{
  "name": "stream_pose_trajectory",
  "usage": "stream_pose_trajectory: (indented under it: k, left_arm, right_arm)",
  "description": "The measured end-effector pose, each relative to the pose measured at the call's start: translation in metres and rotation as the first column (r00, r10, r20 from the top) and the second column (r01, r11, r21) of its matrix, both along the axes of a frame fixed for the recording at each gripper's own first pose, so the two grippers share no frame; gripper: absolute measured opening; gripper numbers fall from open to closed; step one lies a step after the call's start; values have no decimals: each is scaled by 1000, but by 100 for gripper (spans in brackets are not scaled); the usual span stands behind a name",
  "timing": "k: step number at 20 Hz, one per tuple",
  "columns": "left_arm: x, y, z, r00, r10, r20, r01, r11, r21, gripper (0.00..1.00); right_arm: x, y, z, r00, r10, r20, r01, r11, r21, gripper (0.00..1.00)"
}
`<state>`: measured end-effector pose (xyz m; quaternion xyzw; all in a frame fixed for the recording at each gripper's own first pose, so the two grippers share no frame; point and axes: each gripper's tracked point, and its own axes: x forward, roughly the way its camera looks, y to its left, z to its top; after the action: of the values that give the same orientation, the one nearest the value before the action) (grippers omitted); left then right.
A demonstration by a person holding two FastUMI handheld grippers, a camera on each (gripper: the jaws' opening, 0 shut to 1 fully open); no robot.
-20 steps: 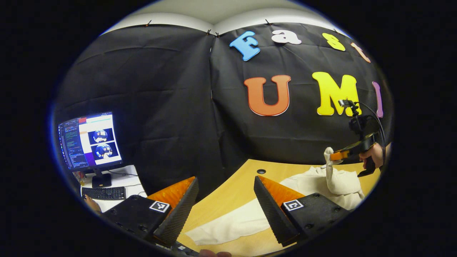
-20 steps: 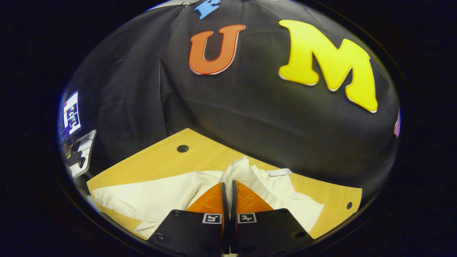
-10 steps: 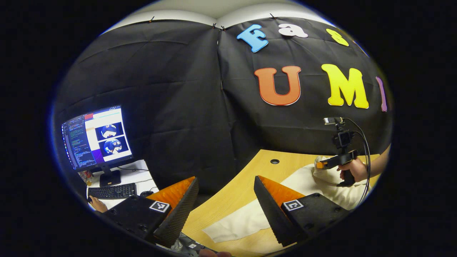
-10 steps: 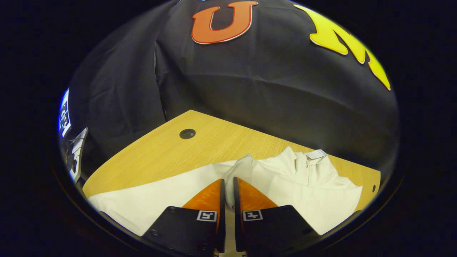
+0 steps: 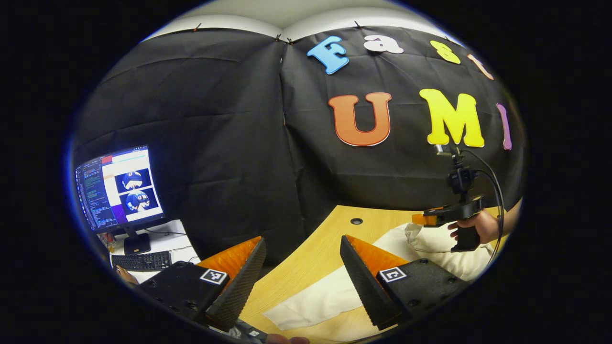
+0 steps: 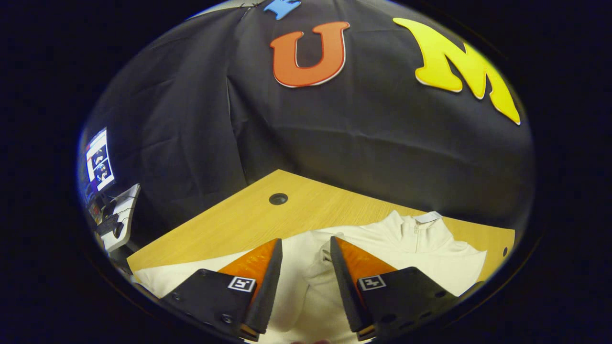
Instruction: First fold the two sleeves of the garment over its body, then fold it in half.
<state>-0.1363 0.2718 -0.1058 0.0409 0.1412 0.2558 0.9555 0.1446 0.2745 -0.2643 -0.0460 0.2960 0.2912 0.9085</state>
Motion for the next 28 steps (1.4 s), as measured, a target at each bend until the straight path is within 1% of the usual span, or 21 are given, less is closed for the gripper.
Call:
stream_pose_trajectory:
  k: [1, 2, 3, 4, 5, 7, 9, 11, 12, 14, 17, 20, 21, 22, 24, 28]
  left_arm:
    - [-3, 0, 0, 1000, -7, -3, 7, 1000, 9, 99]
    - [-4, 1, -2, 1000, -17, -4, 17, 1000, 15, 99]
    - [-5, 0, -2, 1000, -29, -2, 29, 999, 15, 99]
    - [-6, -2, -2, 999, -39, 2, 39, 999, 13, 99]
    - [-6, -4, -2, 999, -51, 5, 51, 999, 11, 99]
    - [-8, -7, -3, 997, -76, 11, 76, 997, 7, 99]
    - [-13, -5, -8, 996, -84, 5, 84, 996, 11, 99]
    - [-15, -5, -13, 994, -105, -4, 106, 994, 5, 99]
    - [-18, -4, -20, 993, -113, -20, 113, 994, 3, 99]
    - [-27, -1, -34, 989, -135, -54, 135, 991, -3, 99]
    - [-43, 0, -59, 976, -184, -119, 183, 983, -22, 99]
    - [-58, 7, -91, 957, -231, -177, 228, 973, -34, 99]
    - [-63, 9, -105, 950, -242, -196, 235, 970, -57, 99]
    - [-70, 10, -122, 941, -254, -223, 240, 967, -86, 99]
    - [-76, 15, -146, 925, -269, -267, 247, 962, -114, 100]
    - [-84, 24, -193, 870, -325, -370, 290, 946, -148, 100]
  right_arm:
    - [-7, -5, 18, 1000, 2, 30, -3, 1000, 15, 65]
    - [-14, -12, 37, 998, 0, 62, -2, 1000, 31, 71]
    - [-21, -20, 54, 996, -6, 94, 2, 999, 45, 74]
    - [-27, -29, 70, 992, -23, 123, 17, 999, 51, 79]
    - [-34, -39, 88, 988, -43, 149, 33, 997, 67, 81]
    - [-50, -51, 122, 980, -82, 180, 61, 991, 119, 83]
    - [-66, -65, 153, 969, -100, 225, 68, 987, 147, 83]
    - [-85, -75, 174, 960, -116, 255, 74, 983, 167, 83]
    - [-94, -80, 181, 959, -126, 253, 81, 981, 179, 83]
    - [-115, -89, 190, 961, -135, 240, 89, 977, 192, 82]
    - [-139, -99, 195, 963, -110, 247, 69, 983, 170, 83]
    - [-150, -106, 202, 954, -96, 283, 58, 988, 141, 82]
    - [-155, -108, 197, 957, -89, 278, 55, 990, 130, 83]
    - [-162, -107, 193, 961, -76, 267, 46, 992, 118, 82]
    - [-168, -109, 188, 964, -67, 258, 42, 994, 100, 83]
    - [-171, -114, 174, 971, -55, 235, 42, 997, 60, 83]
